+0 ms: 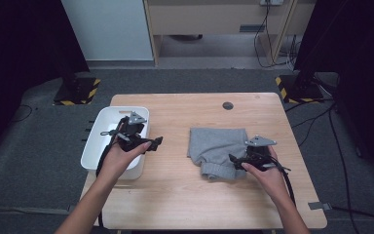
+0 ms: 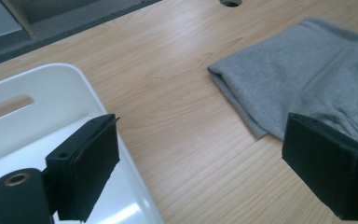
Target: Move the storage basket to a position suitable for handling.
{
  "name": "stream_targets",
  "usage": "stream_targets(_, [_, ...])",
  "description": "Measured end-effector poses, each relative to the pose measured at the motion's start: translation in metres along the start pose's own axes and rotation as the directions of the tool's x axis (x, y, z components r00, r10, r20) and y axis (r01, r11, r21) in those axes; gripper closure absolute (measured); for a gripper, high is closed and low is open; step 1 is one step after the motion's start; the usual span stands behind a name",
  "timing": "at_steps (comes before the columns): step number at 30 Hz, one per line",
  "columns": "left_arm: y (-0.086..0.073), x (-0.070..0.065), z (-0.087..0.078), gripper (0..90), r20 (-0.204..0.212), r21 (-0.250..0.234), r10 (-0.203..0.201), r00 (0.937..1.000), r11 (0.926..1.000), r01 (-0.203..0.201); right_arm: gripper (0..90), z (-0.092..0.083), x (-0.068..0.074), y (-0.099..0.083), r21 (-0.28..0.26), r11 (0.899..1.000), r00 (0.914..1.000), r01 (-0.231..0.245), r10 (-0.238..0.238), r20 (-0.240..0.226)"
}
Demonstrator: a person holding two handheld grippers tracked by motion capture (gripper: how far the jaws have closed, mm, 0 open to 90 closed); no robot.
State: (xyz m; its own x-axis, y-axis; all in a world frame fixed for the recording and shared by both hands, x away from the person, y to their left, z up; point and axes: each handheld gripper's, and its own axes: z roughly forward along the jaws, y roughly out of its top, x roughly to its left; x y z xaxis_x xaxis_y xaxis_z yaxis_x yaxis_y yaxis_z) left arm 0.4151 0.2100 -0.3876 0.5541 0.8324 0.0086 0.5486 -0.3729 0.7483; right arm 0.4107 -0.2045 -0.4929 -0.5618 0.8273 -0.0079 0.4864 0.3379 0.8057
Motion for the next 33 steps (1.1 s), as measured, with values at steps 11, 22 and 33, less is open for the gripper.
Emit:
stream_targets(11, [-0.022, 0.037, -0.013, 9.8, -0.049, 0.01, -0.039, 0.998, 0.9992, 0.039, 14.8, -0.001, 0.004, 0.002, -0.001, 1.0, 0.9996, 0.028, -0.028, -0.002])
stream_targets(22, [-0.039, 0.062, -0.028, 10.6, -0.073, 0.011, -0.062, 0.9954, 0.998, 0.062, 17.7, -0.002, 0.004, 0.002, 0.003, 0.998, 0.9984, 0.055, -0.055, 0.015])
stream_targets(33, [-0.051, 0.089, -0.047, 15.2, -0.11, -0.026, -0.111, 0.9878, 0.9937, 0.109, 36.3, -0.008, 0.005, 0.005, -0.027, 0.997, 0.9973, 0.068, -0.067, 0.031])
